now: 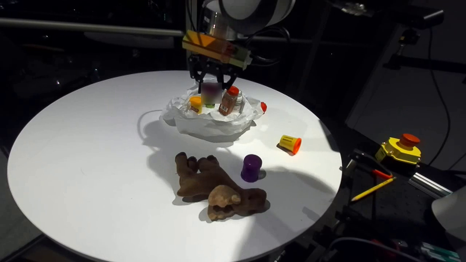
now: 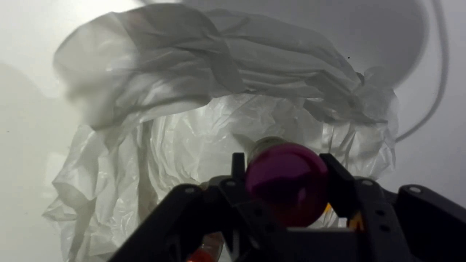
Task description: Put the contents on the table into the plastic bag.
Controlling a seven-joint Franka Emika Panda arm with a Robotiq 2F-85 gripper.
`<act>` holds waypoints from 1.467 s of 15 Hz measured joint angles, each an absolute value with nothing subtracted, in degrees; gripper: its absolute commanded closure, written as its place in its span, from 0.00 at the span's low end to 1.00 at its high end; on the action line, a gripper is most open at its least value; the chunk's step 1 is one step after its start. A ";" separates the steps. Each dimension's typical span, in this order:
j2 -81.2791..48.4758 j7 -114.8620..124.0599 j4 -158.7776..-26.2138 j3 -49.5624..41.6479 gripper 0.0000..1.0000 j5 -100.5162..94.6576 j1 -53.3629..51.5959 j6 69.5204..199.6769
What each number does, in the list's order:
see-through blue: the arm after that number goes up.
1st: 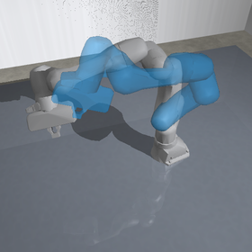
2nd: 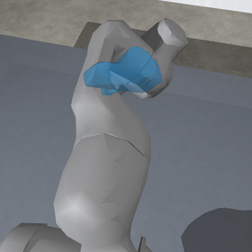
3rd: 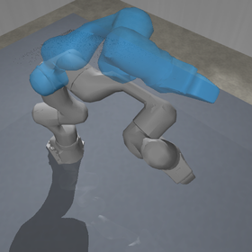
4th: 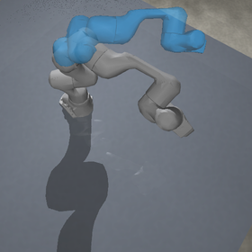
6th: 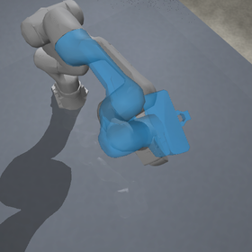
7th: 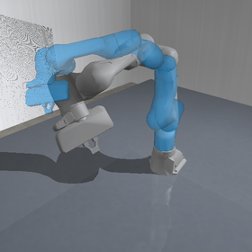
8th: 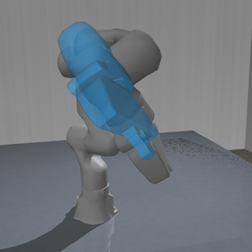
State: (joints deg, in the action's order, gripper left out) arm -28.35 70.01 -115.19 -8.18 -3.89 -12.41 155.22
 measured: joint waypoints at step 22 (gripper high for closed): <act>-22.20 67.42 -122.51 -14.90 0.00 -11.96 -14.55 151.60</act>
State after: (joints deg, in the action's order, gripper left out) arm -22.20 67.42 -122.51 -14.90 -11.96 -14.55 151.60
